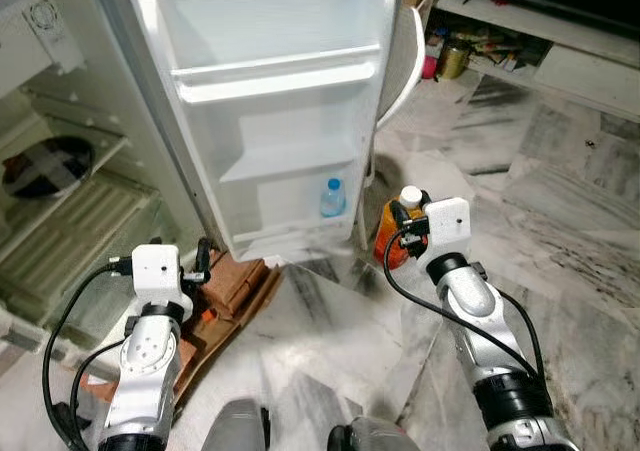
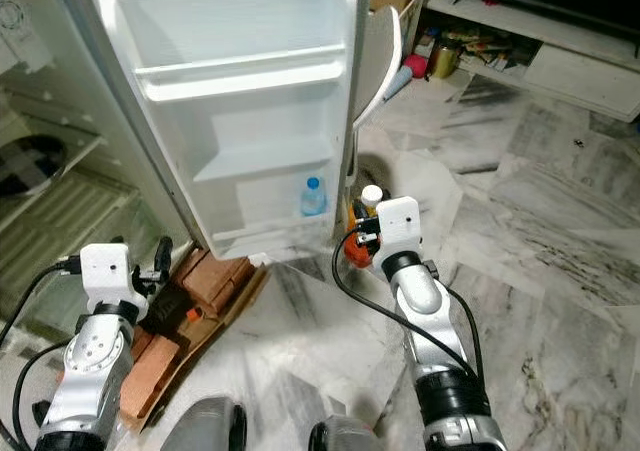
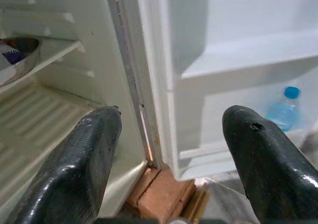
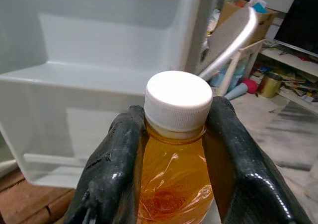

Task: Restocking fridge

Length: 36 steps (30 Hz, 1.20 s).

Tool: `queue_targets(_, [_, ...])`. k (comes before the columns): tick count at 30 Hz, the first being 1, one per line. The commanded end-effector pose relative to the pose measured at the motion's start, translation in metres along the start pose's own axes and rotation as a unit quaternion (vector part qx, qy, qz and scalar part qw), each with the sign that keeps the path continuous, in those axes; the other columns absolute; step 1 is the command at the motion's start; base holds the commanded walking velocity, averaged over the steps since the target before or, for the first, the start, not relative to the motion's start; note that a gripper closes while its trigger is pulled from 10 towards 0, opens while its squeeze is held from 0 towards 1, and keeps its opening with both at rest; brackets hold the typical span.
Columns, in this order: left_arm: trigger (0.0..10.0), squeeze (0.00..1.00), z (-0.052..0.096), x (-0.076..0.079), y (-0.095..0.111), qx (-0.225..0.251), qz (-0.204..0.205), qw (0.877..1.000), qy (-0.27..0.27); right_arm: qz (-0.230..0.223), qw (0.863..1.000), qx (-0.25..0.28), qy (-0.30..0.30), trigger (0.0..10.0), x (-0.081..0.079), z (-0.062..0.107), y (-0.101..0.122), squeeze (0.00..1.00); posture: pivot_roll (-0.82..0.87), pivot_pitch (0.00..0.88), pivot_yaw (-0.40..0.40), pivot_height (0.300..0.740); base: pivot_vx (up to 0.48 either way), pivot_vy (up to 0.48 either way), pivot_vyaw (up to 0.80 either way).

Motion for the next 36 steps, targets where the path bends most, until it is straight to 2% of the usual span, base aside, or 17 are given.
queue_targets(1, [10.0,0.00,0.0009,-0.0065,-0.0011,-0.003,-0.013,1.000,0.006,-0.003,1.000,0.019,0.014,10.0,-0.0090,-0.0043,0.0101,0.00,0.10,0.127,-0.041,0.740,0.398,0.266,0.00])
queue_targets(6, [10.0,0.00,-0.0003,-0.0055,-0.0019,-0.007,-0.006,1.000,0.009,-0.004,1.000,0.018,0.015,10.0,-0.0093,-0.0044,0.0094,0.00,0.10,0.126,-0.039,0.740,0.362,0.305,0.00])
queue_targets(10, [10.0,0.00,-0.0009,-0.0050,-0.0014,-0.005,-0.013,1.000,0.007,-0.005,1.000,0.017,0.015,10.0,-0.0094,-0.0040,0.0087,0.00,0.10,0.126,-0.038,0.740,0.000,0.347,0.00])
queue_targets(24, [10.0,0.00,-0.0024,-0.0039,0.0010,0.002,-0.022,1.000,0.011,-0.002,0.999,0.027,0.028,10.0,-0.0126,-0.0037,0.0118,0.00,0.10,0.127,-0.038,0.740,0.000,0.000,0.00])
queue_targets(36, [10.0,0.00,-0.0026,-0.0024,0.0013,0.002,-0.027,1.000,0.009,0.009,0.999,0.030,0.028,10.0,-0.0130,-0.0039,0.0129,0.00,0.09,0.128,-0.038,0.740,0.000,0.000,0.80])
Point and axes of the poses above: a point about 5 cm out from each wrist's last joint towards the gripper, its own z axis pointing back from the gripper into the wrist, its own y axis along the axis of the wrist's last joint, x = y × z, the point moved 4 cm from there along -z, pointing out of the wrist towards the gripper, and after that the axes turned 2 degrees about z, right-handed, at the moved point
